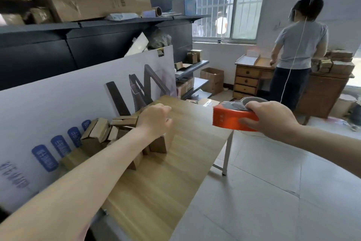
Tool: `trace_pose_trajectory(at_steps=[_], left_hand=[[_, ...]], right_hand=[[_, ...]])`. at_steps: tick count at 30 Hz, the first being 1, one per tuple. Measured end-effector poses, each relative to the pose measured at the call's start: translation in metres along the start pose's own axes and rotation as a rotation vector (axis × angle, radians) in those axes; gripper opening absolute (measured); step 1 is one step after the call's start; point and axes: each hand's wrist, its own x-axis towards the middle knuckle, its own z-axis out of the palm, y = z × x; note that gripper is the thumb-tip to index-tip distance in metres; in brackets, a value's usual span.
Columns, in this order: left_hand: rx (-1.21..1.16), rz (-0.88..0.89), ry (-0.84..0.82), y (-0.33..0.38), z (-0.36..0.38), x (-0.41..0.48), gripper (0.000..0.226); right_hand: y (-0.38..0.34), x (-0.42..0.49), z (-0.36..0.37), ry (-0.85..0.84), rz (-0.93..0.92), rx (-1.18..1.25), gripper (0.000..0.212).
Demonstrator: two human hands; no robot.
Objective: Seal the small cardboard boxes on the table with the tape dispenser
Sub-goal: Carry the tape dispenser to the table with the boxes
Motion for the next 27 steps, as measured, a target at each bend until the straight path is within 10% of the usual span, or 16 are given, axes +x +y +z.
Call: trace_pose_trajectory(at_steps=[27], left_hand=[[0.009,-0.255,0.001,-0.002,0.09,0.182,0.045]], right_hand=[[0.119,0.21,0.129,0.039,-0.273,0.092,0.037]])
